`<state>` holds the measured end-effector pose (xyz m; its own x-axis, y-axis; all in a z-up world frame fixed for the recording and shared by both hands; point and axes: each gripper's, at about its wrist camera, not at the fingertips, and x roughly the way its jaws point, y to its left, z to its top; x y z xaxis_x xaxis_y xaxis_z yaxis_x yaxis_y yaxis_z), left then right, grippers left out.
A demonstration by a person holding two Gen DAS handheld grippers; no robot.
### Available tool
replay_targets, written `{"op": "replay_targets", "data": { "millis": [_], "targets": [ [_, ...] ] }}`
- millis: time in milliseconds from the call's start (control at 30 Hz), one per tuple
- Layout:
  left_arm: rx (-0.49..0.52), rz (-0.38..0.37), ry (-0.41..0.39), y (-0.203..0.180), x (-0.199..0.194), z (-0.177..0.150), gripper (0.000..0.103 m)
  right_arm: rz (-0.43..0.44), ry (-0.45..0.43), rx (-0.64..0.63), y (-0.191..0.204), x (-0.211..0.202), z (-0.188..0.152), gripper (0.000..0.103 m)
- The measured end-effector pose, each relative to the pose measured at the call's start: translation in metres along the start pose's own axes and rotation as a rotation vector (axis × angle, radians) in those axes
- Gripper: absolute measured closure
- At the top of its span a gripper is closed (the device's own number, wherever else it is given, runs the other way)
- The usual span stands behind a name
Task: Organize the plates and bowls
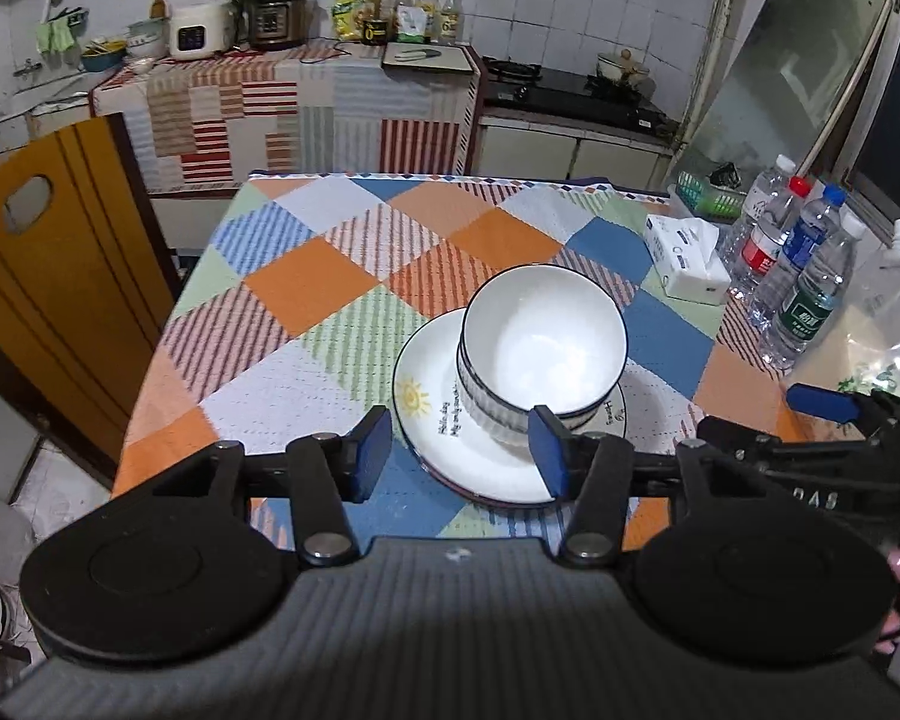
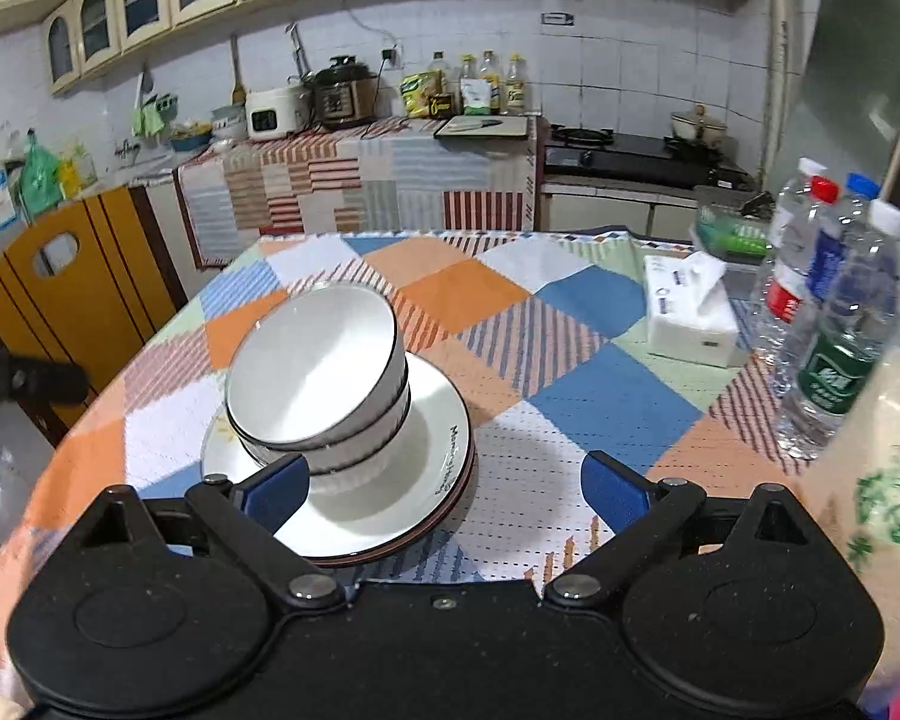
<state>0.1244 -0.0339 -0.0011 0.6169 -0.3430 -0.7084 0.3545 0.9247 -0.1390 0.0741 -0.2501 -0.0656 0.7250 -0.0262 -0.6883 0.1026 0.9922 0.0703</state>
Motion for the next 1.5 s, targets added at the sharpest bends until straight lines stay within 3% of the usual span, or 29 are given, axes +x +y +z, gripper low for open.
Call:
{"op": "replay_targets", "data": {
  "millis": [67, 333, 500, 1000, 1233, 1500],
  "targets": [
    [-0.007, -0.001, 0.004, 0.0, -0.012, -0.004, 0.052, -0.006, 0.043, -0.009, 0.002, -0.009, 0.002, 0.004],
    [0.023, 0.083, -0.05, -0.011, -0.052, -0.028, 0.041, -0.068, 0.016, -0.042, 0.02, -0.059, -0.003, 0.004],
    [0.011, 0.089, -0.058, -0.013, -0.064, -0.042, 0.037, -0.071, 0.042, -0.005, 0.025, -0.078, -0.008, 0.004],
    [0.018, 0.102, -0.034, -0.019, -0.066, -0.068, 0.023, -0.098, 0.056, -0.066, 0.047, -0.103, -0.029, 0.004],
    [0.006, 0.106, -0.039, -0.02, -0.067, -0.073, 0.011, -0.121, 0.047, -0.08, 0.051, -0.104, -0.035, 0.004],
    [-0.02, 0.113, -0.048, -0.016, -0.071, -0.075, 0.01, -0.134, 0.02, -0.087, 0.053, -0.112, -0.04, 0.004]
  ]
}}
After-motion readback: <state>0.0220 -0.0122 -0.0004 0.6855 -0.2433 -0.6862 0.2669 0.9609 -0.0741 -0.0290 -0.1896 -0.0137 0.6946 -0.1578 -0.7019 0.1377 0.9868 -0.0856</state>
